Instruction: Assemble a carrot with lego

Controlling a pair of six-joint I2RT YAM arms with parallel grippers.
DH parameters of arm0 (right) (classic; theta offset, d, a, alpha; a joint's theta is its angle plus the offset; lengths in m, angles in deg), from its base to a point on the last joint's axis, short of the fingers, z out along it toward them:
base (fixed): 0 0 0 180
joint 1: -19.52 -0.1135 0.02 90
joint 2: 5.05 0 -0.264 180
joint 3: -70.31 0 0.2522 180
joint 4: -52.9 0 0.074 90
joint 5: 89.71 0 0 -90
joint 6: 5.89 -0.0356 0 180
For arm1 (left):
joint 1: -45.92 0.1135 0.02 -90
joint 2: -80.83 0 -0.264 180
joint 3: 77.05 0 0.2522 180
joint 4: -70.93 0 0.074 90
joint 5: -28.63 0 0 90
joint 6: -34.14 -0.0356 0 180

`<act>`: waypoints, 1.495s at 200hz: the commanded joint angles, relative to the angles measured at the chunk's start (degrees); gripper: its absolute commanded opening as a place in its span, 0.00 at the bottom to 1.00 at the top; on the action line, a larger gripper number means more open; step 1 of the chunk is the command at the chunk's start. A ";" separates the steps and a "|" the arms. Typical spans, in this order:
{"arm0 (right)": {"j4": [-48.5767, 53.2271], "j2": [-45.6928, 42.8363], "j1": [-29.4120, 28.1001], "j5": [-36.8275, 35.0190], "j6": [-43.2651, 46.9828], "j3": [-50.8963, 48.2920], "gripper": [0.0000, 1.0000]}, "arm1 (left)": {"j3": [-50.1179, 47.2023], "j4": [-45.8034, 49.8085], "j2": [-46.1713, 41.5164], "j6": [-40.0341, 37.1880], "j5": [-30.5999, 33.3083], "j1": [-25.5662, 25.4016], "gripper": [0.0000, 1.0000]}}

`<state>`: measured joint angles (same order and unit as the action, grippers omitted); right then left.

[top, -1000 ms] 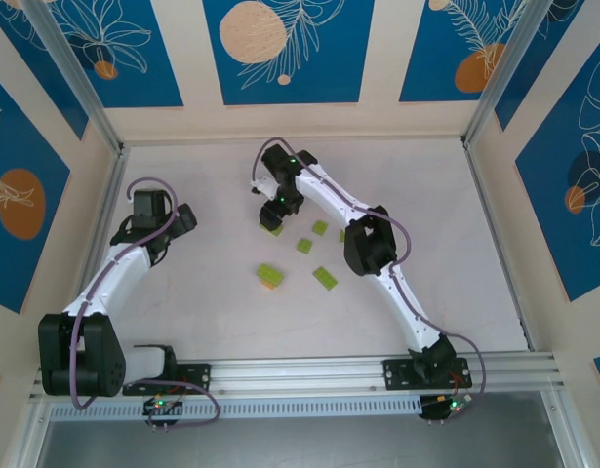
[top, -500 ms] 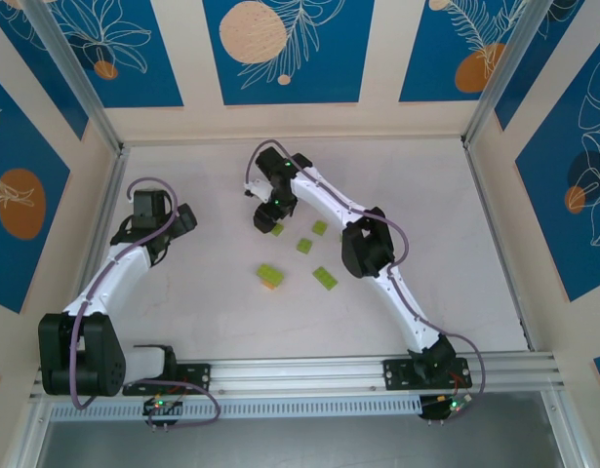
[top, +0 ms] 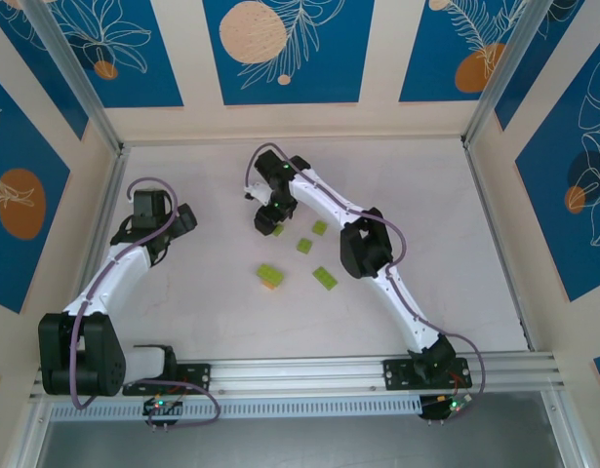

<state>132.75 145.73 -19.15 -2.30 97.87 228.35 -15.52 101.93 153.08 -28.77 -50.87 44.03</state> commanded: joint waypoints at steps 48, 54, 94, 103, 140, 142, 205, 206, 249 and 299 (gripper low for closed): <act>1.85 2.24 -0.26 0.04 -0.14 0.91 0.58 | 1.89 0.24 0.72 -0.33 -0.31 0.48 0.97; 1.85 2.25 -0.24 0.04 -0.20 0.98 0.57 | 1.90 0.25 0.80 -0.34 -0.31 0.49 0.97; 1.77 1.98 0.07 1.35 -0.35 1.24 0.56 | 2.04 0.23 1.04 -0.37 -0.35 0.48 0.97; 1.77 1.98 0.17 2.11 -0.40 1.39 0.56 | 2.06 0.15 1.02 -0.37 -0.40 0.48 0.97; 1.84 1.89 0.43 3.78 -0.75 1.60 0.56 | 2.08 0.25 0.96 -0.39 -0.31 0.49 0.97; 1.85 1.89 0.48 3.92 -0.82 1.61 0.56 | 2.02 0.25 0.96 -0.40 -0.31 0.48 0.97; 1.33 1.89 0.62 4.88 -1.45 1.68 0.54 | 2.06 0.25 1.05 -0.38 -0.31 0.44 0.97; 1.33 1.89 0.62 4.88 -1.45 1.69 0.54 | 2.06 0.21 1.05 -0.42 -0.31 0.50 0.97; 1.40 1.84 0.49 4.69 -1.54 1.82 0.50 | 2.15 0.12 1.05 -0.37 -0.31 0.57 0.97; 2.12 1.06 0.53 3.87 -2.19 1.67 0.43 | 2.24 0.16 1.13 -0.38 -0.48 0.57 0.97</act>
<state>133.29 147.02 -18.39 0.35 96.98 228.40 -15.33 101.91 153.45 -28.79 -50.87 44.05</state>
